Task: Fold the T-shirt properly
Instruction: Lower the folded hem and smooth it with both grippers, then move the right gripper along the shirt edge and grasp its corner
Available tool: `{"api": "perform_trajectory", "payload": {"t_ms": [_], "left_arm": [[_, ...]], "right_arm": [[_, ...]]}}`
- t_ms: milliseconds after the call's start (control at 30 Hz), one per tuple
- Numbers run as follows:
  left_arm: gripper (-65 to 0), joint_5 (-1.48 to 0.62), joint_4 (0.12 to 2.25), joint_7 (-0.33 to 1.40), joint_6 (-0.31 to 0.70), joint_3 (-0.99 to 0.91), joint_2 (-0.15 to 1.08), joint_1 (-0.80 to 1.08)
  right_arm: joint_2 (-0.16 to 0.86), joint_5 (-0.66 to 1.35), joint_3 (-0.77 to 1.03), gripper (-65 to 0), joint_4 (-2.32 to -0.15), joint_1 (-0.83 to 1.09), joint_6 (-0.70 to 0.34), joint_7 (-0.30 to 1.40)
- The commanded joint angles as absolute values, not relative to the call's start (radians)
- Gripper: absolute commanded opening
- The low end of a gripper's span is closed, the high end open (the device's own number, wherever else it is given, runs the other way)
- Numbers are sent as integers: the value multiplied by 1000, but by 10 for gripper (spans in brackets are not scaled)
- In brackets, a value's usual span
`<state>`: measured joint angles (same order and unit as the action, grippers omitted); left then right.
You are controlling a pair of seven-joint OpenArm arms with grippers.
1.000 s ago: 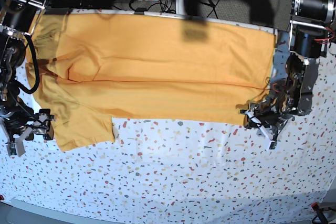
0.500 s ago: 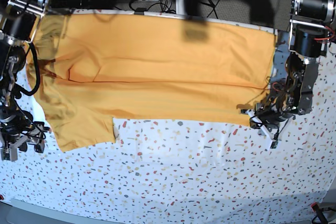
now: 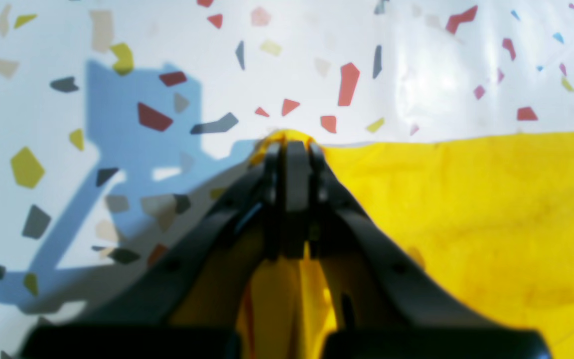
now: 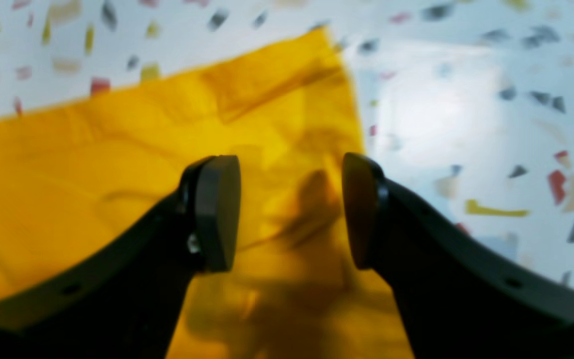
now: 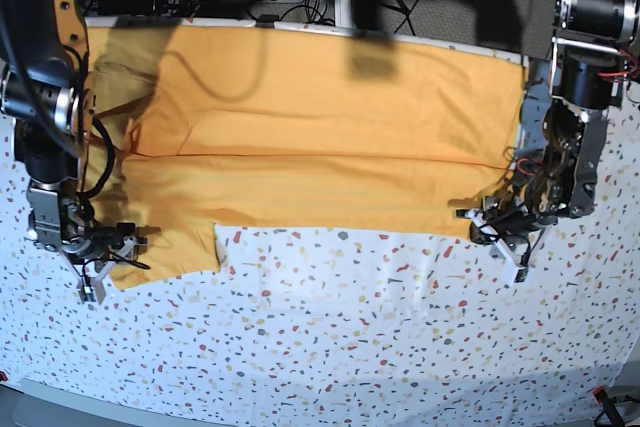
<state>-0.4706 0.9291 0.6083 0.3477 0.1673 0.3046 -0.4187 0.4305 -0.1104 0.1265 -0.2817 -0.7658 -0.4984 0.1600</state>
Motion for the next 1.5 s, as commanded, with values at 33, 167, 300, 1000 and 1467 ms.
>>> {"api": "perform_trajectory", "payload": {"t_ms": [33, 167, 300, 1000, 1467], "left_arm": [[-650, -472, 941, 613, 349, 165, 313, -441], [-650, -472, 941, 614, 349, 165, 313, -440], [-650, -472, 941, 614, 349, 165, 313, -440], [-650, -472, 1153, 743, 348, 165, 317, -440], [-650, -477, 1154, 744, 348, 165, 316, -432]], "right_arm": [[435, -105, 107, -341, -295, -785, -455, 139], [430, -105, 104, -341, -295, -763, -442, 143], [435, -105, 104, -390, -295, -762, -441, 187], [447, 45, 105, -650, -802, -653, -624, 455], [510, 38, 216, -251, -785, -617, -524, 452]]}}
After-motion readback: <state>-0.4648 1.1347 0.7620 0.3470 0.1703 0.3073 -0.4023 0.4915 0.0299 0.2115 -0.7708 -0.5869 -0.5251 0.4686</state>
